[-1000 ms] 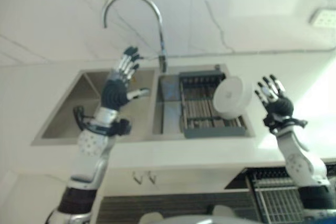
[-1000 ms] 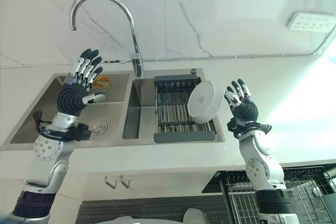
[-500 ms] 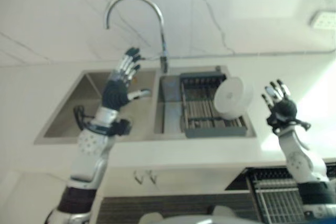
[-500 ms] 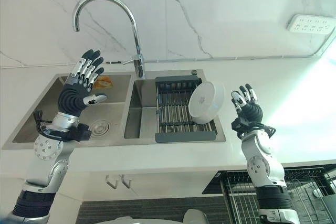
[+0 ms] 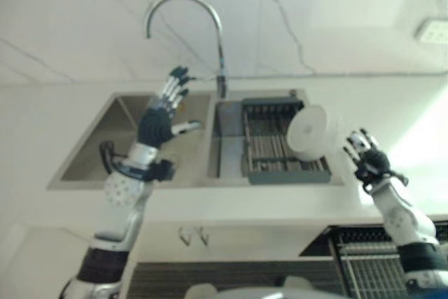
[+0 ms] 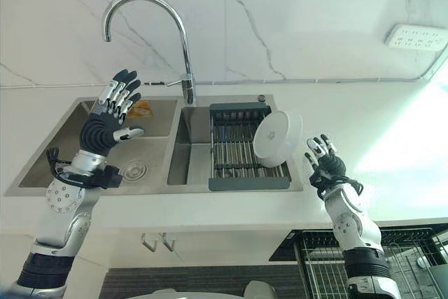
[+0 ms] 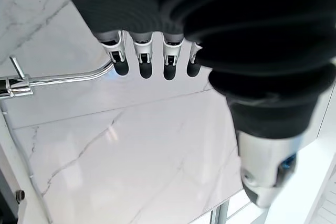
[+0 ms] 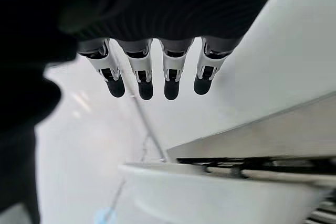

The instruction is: Place the dishes in the dishwasher.

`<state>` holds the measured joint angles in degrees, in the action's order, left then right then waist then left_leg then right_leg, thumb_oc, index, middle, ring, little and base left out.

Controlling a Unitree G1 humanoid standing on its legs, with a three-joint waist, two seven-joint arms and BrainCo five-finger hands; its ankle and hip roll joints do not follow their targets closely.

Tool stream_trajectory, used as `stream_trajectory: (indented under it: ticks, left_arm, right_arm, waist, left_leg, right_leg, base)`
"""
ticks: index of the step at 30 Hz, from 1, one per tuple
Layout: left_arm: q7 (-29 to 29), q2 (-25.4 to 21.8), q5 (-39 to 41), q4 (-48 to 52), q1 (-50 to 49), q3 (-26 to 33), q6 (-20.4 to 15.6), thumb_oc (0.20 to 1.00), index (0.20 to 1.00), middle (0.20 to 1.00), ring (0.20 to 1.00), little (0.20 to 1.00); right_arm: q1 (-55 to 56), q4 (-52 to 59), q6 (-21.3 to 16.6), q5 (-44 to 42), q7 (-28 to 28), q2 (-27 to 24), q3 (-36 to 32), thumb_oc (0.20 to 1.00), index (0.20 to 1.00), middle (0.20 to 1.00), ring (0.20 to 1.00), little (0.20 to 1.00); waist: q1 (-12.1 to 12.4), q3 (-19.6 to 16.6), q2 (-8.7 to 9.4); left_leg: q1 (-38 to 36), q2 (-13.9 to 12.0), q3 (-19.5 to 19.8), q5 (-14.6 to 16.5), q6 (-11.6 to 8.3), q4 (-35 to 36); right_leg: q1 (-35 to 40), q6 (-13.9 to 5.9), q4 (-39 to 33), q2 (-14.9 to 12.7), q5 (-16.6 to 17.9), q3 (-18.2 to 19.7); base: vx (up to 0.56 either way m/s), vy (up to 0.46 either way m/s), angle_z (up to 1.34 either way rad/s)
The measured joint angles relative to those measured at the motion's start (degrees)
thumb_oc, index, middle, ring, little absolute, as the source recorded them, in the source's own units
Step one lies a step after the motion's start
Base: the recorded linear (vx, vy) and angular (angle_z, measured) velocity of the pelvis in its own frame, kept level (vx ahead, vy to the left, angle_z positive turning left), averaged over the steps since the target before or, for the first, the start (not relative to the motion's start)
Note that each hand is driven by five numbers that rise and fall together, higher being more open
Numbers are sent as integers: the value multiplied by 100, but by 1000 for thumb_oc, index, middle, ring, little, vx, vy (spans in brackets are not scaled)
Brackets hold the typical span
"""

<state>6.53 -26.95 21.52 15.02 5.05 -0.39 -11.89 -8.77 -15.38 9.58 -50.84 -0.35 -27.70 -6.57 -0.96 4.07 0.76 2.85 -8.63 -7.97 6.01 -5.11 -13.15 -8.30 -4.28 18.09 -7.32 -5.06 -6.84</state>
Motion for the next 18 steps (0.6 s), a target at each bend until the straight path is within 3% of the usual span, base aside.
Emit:
stream_trajectory:
  ticks: [8,18]
  left_arm:
    - [0,-61,-1,-3,0,-6,0,1000,1000,1000,1000,1000]
    - [-9,-84,43,-111,1,-8,2,1000,1000,1000,1000,1000]
  right_arm:
    - [-50,-21,217,-9,194,-311,143,1000,1000,1000,1000,1000]
    - [-291,-473,255,3,234,-356,145,1000,1000,1000,1000,1000]
  waist:
    - [12,0,2]
    - [46,2,4]
  left_leg:
    - [-3,-1,4,0,0,0]
    - [-10,-2,22,0,0,0]
  right_leg:
    - [6,1,-3,1,2,-4]
    - [25,1,-6,0,1,-18]
  base:
    - [0,0,0]
    - [0,0,0]
